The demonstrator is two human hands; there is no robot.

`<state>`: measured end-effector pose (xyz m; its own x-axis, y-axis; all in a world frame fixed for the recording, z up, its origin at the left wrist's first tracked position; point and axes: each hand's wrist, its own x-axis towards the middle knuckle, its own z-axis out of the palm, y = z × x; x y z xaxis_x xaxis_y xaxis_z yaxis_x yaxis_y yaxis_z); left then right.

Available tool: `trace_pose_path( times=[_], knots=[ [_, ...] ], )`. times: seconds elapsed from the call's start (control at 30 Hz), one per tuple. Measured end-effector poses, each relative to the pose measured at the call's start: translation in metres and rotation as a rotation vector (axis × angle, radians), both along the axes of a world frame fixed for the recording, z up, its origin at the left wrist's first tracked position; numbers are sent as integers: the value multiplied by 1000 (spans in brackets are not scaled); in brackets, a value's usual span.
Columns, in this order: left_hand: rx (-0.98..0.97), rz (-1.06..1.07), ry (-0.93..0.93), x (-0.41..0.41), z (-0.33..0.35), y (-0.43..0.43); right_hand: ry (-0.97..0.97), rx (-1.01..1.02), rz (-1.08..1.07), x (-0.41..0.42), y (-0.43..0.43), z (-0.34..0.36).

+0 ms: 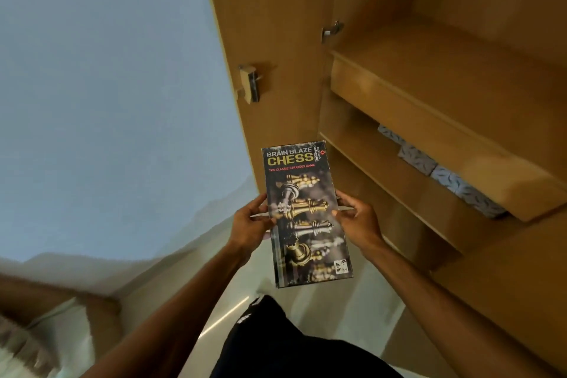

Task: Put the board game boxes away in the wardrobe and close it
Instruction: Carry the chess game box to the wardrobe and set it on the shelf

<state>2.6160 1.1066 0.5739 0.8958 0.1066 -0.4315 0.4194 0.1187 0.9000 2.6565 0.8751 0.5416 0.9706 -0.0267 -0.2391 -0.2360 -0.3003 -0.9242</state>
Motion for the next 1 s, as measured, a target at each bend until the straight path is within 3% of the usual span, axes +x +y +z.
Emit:
trace_pose_path(
  times=[0.23, 0.3, 0.5, 0.7, 0.87, 0.93, 1.0],
  knots=[
    [-18, -172, -62, 209, 16, -30, -63, -5, -190, 166, -28, 17],
    [-24, -294, -71, 312, 22, -60, -80, -11, -318, 246, -54, 26],
    [79, -307, -126, 401, 27, -95, -128, -54, -396, 315, -82, 48],
    [143, -318, -203, 542, 24, -157, -134, -48, -309, 443, -140, 73],
    [121, -563, -269, 604, 34, -200, -106, -78, -208, 533, -189, 62],
    [226, -753, -312, 621, 31, -212, -56, -84, -159, 555, -204, 57],
    [491, -928, -340, 636, 26, -223, -20, -71, -124, 569, -218, 53]
  ],
)
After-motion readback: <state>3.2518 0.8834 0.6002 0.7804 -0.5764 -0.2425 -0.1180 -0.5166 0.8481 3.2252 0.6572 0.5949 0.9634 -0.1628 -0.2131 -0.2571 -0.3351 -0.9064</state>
